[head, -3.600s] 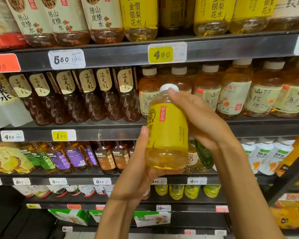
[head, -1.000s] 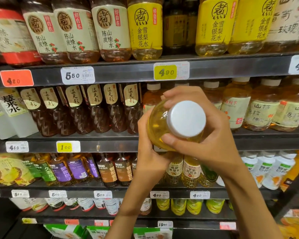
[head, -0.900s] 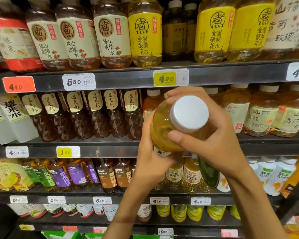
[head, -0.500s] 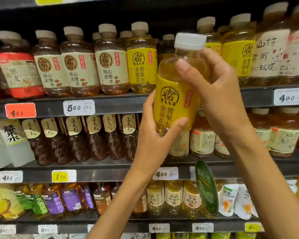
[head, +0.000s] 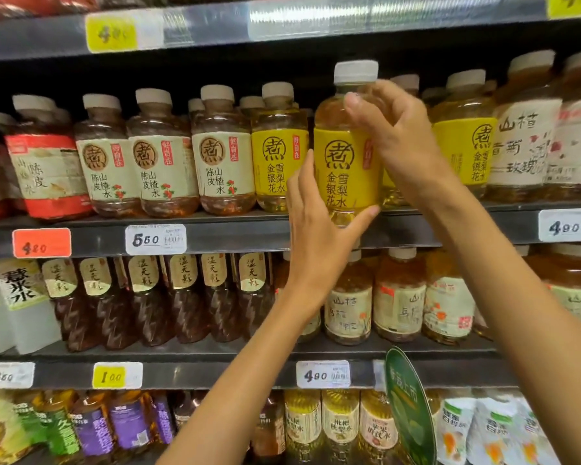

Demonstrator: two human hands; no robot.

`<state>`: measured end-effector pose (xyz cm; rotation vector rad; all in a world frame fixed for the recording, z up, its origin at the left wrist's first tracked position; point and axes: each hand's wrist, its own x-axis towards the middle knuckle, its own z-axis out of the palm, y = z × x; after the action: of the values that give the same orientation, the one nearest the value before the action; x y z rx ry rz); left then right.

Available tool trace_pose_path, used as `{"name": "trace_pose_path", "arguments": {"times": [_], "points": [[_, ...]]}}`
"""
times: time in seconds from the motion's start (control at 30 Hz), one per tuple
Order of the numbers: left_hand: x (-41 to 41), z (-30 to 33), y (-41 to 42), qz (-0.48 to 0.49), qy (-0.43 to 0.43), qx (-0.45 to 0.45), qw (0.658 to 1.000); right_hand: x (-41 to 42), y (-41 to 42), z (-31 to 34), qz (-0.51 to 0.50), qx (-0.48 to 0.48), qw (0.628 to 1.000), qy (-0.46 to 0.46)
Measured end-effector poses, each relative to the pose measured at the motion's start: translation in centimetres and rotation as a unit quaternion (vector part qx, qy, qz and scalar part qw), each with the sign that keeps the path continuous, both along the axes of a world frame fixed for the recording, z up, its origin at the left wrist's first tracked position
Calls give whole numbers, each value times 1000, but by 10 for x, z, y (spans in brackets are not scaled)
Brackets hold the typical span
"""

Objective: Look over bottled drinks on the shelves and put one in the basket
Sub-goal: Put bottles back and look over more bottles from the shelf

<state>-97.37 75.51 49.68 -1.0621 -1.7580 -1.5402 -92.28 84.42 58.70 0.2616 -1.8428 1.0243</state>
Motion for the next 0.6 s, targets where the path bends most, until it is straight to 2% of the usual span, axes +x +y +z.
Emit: {"name": "trace_pose_path", "arguments": {"times": [0.2, 0.3, 0.4, 0.6], "points": [[1, 2, 17, 104, 12, 13, 994, -13, 9, -5, -53, -1, 997, 51], [2, 4, 23, 184, 33, -27, 982, -14, 17, -7, -97, 18, 992, 80], [1, 3, 26, 258, 58, -66, 962, -13, 27, -9, -97, 51, 991, 70], [-9, 4, 18, 202, 82, -81, 973, -12, 36, -6, -154, 143, 977, 34]]}}
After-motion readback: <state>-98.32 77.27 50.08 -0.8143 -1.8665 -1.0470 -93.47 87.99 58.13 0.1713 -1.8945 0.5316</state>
